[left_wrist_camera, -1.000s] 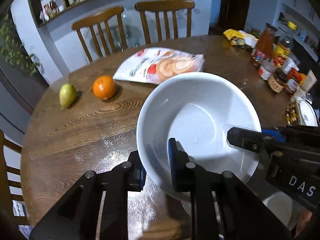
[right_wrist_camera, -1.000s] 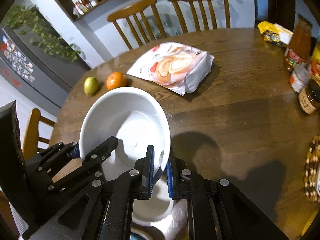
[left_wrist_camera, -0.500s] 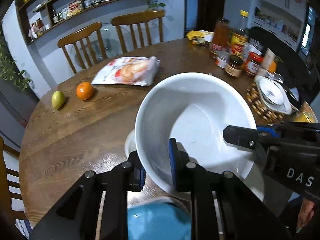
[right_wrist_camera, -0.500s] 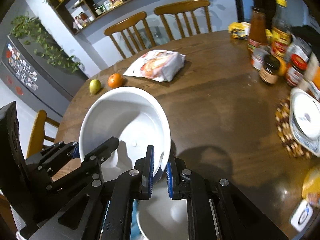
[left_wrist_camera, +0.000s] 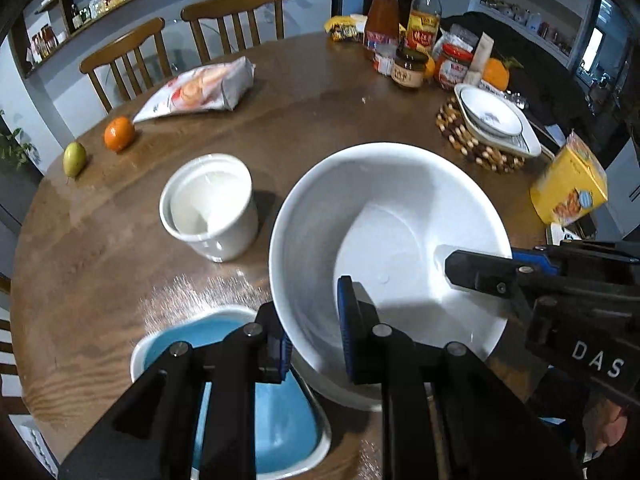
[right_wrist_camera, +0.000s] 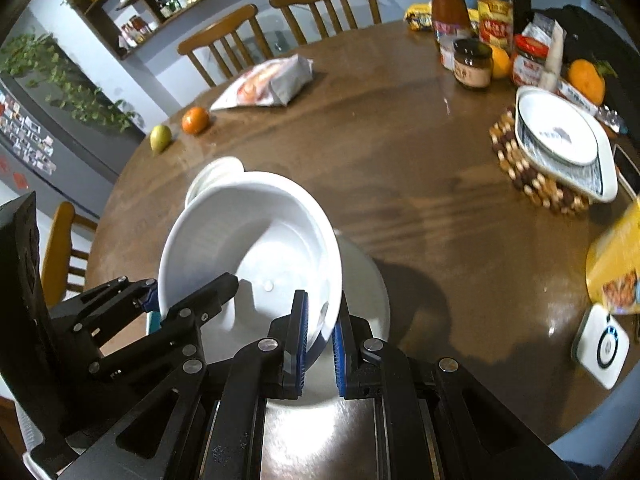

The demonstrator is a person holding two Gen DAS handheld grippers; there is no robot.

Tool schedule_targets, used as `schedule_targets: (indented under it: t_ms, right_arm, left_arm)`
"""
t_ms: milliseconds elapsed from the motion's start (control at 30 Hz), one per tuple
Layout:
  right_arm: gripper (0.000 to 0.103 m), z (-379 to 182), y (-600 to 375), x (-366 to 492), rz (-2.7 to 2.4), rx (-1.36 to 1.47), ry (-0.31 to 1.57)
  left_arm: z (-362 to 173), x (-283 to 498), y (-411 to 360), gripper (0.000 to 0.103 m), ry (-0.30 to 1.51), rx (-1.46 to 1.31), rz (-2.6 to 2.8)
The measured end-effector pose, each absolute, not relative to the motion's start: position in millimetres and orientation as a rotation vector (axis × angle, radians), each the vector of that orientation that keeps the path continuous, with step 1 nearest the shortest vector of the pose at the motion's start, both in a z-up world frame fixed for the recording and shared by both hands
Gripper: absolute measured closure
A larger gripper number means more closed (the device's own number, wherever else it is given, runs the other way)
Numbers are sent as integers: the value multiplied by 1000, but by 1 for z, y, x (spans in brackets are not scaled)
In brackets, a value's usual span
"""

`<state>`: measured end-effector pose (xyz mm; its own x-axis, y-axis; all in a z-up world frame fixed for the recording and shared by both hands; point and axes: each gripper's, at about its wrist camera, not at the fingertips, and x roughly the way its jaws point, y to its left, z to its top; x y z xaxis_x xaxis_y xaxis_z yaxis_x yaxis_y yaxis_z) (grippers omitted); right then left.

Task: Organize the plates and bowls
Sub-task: 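Lower the smaller white bowl into the large white bowl with both grippers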

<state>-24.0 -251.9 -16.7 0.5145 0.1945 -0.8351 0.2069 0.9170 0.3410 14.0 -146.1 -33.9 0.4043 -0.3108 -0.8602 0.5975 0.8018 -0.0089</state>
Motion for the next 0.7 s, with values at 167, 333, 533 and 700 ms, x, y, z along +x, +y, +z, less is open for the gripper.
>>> schedule_targets:
  t_ms: [167, 333, 533, 700]
  right_arm:
    - [91, -31, -251, -30, -3, 431, 1069]
    - [91, -45, -250, -27, -6, 428, 1108]
    - [90, -52, -249, -26, -6, 407, 1134]
    - [90, -52, -247, -24, -10, 376, 1140]
  left_arm:
    - [-48, 10, -146, 86, 1055, 317, -581]
    - [-64, 11, -150, 86, 1104, 326, -563]
    - [-71, 10, -153, 85, 1119, 343, -551]
    - [-72, 10, -154, 83, 1116, 355, -544]
